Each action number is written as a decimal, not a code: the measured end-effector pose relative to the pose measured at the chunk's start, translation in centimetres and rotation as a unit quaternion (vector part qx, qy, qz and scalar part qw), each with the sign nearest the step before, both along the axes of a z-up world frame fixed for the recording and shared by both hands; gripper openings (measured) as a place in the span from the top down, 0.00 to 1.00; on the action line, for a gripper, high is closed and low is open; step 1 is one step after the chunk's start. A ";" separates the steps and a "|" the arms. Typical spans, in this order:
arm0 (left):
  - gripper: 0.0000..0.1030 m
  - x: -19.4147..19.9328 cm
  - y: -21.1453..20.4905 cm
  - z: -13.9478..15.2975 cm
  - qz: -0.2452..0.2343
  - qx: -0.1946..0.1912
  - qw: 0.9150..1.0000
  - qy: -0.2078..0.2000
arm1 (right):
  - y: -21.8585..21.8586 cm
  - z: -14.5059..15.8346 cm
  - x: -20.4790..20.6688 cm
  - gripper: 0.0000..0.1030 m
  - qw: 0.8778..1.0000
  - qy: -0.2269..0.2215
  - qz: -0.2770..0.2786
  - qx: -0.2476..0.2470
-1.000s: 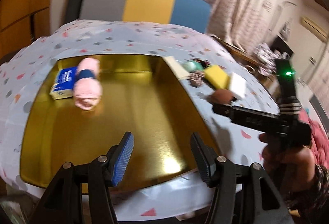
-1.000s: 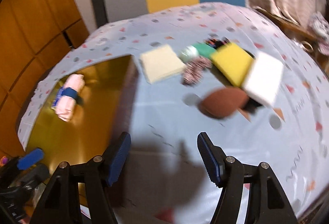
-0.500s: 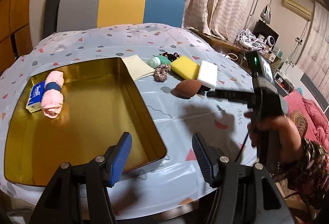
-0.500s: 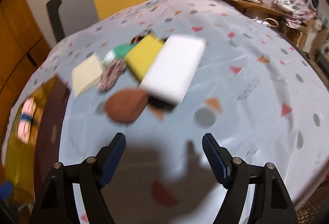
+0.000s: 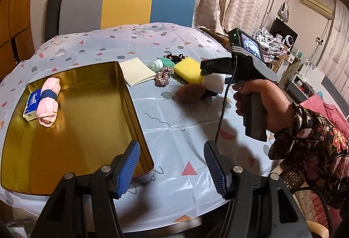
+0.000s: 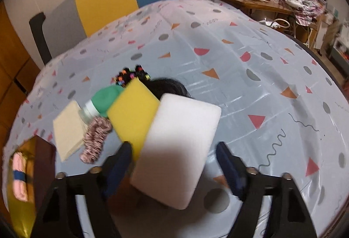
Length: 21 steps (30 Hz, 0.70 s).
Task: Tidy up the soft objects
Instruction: 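Move the right gripper to the white sponge and grasp it, then grasp the brown makeup sponge with the left gripper while the right gripper holds the white sponge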
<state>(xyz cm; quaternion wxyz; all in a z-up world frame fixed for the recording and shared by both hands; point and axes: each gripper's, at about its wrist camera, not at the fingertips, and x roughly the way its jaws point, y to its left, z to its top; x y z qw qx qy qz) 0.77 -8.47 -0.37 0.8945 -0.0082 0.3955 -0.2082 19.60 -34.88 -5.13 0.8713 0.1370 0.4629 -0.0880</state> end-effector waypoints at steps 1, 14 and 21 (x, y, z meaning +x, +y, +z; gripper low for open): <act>0.40 0.0 -0.1 0.0 0.000 0.001 1.000 0.001 | -0.3 -0.3 -0.1 0.36 1.000 0.005 0.006 -0.002; 0.40 1.9 -3.4 -0.1 -0.018 0.010 1.000 0.016 | -7.5 -1.2 -2.4 0.48 0.999 0.032 0.017 0.016; 0.40 3.7 -6.3 0.5 -0.033 0.031 0.999 0.012 | -10.5 -0.9 -2.5 0.48 0.998 0.016 -0.003 0.059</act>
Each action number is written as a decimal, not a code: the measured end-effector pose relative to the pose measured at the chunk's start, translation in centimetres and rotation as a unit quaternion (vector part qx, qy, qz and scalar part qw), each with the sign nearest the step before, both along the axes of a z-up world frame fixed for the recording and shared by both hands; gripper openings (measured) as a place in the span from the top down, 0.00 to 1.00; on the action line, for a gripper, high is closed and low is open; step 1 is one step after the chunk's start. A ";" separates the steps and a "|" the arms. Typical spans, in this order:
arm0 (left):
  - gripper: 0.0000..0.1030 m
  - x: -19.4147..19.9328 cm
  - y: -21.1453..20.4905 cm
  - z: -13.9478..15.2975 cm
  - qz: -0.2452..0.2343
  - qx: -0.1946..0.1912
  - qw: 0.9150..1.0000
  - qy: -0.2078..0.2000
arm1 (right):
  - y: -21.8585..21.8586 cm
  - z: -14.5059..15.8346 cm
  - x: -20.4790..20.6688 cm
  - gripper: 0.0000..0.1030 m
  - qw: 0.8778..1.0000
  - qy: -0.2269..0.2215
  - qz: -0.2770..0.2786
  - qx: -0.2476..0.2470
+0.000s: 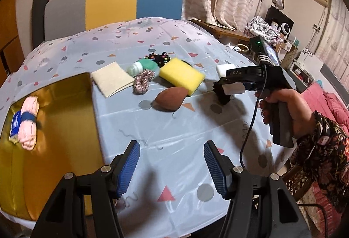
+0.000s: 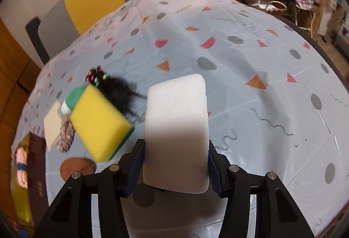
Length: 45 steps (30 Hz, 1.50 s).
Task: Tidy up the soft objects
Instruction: 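Grasp the brown makeup sponge with the left gripper while the right gripper holds the white sponge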
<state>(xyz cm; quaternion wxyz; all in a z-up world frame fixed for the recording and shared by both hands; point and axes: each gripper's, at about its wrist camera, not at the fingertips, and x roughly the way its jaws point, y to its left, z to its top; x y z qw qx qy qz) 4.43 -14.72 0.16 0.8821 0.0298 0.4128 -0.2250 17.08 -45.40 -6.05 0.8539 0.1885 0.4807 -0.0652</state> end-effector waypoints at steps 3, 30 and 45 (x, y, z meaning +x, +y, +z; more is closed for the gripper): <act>0.40 1.1 -1.4 -0.2 -0.005 0.015 1.000 0.006 | -1.6 -0.1 -0.4 0.48 0.999 -0.006 -0.027 0.040; 0.32 14.9 -9.5 -7.1 0.000 0.116 0.991 0.066 | 3.1 1.2 -0.5 0.48 0.990 -0.031 0.094 0.103; 0.48 13.8 -8.7 -8.2 0.009 0.081 0.996 0.038 | 3.3 0.9 -0.3 0.48 0.988 -0.026 0.098 0.115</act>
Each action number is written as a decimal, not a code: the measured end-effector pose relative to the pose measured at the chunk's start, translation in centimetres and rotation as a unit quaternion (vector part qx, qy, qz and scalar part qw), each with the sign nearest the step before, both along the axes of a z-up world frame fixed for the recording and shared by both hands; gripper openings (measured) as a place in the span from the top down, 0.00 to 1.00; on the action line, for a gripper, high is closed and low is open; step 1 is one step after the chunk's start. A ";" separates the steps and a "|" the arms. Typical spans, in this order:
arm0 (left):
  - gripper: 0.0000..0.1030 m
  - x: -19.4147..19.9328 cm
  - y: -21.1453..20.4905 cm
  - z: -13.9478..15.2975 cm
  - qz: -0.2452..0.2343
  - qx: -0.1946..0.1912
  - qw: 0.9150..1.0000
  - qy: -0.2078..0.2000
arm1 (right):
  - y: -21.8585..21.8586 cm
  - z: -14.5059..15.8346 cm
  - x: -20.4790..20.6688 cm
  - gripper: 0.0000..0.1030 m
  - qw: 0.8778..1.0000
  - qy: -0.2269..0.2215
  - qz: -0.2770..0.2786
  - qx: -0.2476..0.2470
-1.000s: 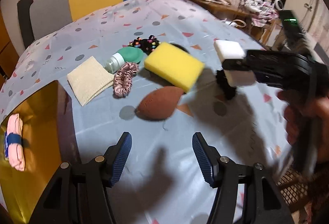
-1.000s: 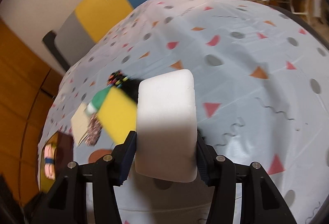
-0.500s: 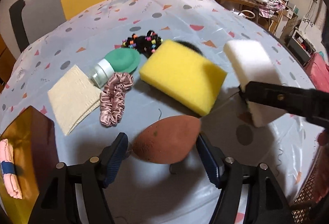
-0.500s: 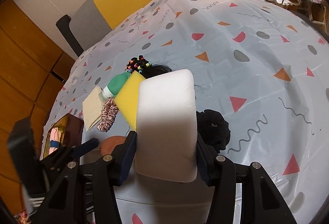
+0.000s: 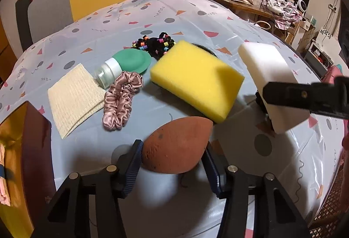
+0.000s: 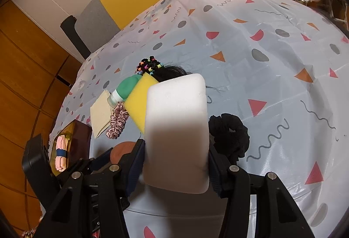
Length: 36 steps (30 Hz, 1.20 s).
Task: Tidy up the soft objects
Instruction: 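Grasp the brown makeup sponge with the left gripper while the right gripper holds the white sponge, then carry the brown sponge into the gold tray and release it with the left gripper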
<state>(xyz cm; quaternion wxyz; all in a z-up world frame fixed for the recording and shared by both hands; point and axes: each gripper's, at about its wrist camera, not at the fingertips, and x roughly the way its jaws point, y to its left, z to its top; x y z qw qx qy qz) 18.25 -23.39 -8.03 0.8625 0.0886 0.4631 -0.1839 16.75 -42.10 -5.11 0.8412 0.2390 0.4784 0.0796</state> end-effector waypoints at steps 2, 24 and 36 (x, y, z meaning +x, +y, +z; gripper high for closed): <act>0.50 -0.2 0.2 0.0 0.004 -0.005 1.000 0.003 | 0.1 0.0 0.0 0.48 1.000 0.000 0.001 -0.002; 0.55 -6.9 4.0 4.2 0.002 -0.077 0.997 -0.026 | 1.3 -0.2 0.1 0.48 0.999 0.001 0.020 -0.048; 0.55 -8.5 10.0 7.1 0.055 -0.112 0.991 -0.045 | 2.1 -0.3 0.0 0.48 0.997 -0.002 0.031 -0.071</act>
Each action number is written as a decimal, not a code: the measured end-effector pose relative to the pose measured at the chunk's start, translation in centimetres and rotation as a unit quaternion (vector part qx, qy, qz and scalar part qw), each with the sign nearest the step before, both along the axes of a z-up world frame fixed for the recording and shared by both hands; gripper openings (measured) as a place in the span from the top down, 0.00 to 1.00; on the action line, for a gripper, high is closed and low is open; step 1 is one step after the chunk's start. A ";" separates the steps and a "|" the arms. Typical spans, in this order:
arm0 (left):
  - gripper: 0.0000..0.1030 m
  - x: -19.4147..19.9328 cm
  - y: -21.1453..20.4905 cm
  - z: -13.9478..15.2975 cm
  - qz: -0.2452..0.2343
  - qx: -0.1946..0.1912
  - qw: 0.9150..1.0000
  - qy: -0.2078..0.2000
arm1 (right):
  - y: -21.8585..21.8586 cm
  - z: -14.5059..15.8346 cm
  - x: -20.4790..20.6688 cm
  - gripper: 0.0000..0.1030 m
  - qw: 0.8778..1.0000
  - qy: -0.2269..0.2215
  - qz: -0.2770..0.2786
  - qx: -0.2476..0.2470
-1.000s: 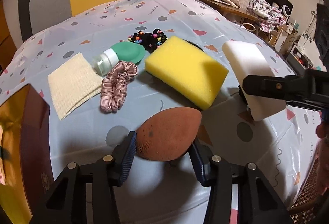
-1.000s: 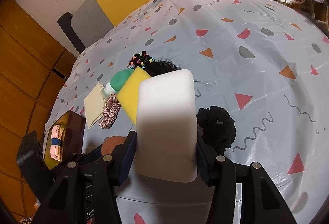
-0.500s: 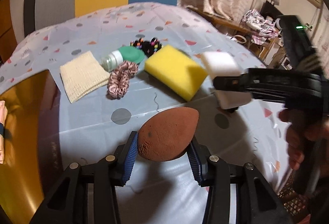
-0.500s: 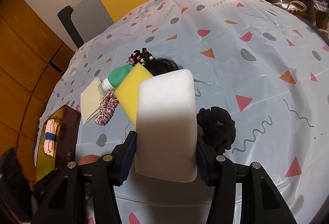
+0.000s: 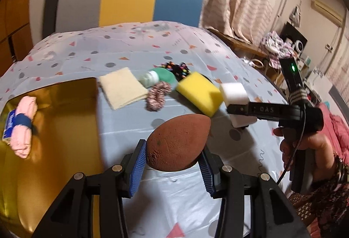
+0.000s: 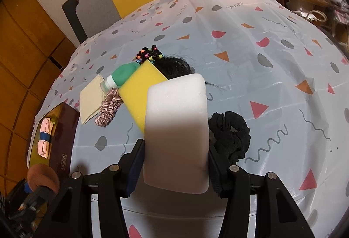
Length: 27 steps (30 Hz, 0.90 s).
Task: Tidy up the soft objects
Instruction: 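Carry the brown sponge into the gold tray and release it with the left gripper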
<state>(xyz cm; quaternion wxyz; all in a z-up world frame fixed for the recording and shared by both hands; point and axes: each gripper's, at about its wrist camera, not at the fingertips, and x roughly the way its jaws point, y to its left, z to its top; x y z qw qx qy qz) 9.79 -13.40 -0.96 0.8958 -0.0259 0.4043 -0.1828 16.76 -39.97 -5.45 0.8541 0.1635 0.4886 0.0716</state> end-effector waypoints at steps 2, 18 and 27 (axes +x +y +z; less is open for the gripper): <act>0.55 -0.1 1.2 0.2 0.013 -0.002 1.000 -0.002 | 0.2 0.2 -0.1 0.48 1.000 -0.008 0.004 -0.001; 0.55 0.3 13.5 -1.6 0.145 -0.006 0.989 0.022 | 3.2 1.6 -1.0 0.48 0.995 -0.074 0.057 -0.028; 0.55 -0.1 20.4 -2.6 0.209 0.003 0.977 0.034 | 7.0 1.7 -2.4 0.48 0.993 -0.088 0.073 0.001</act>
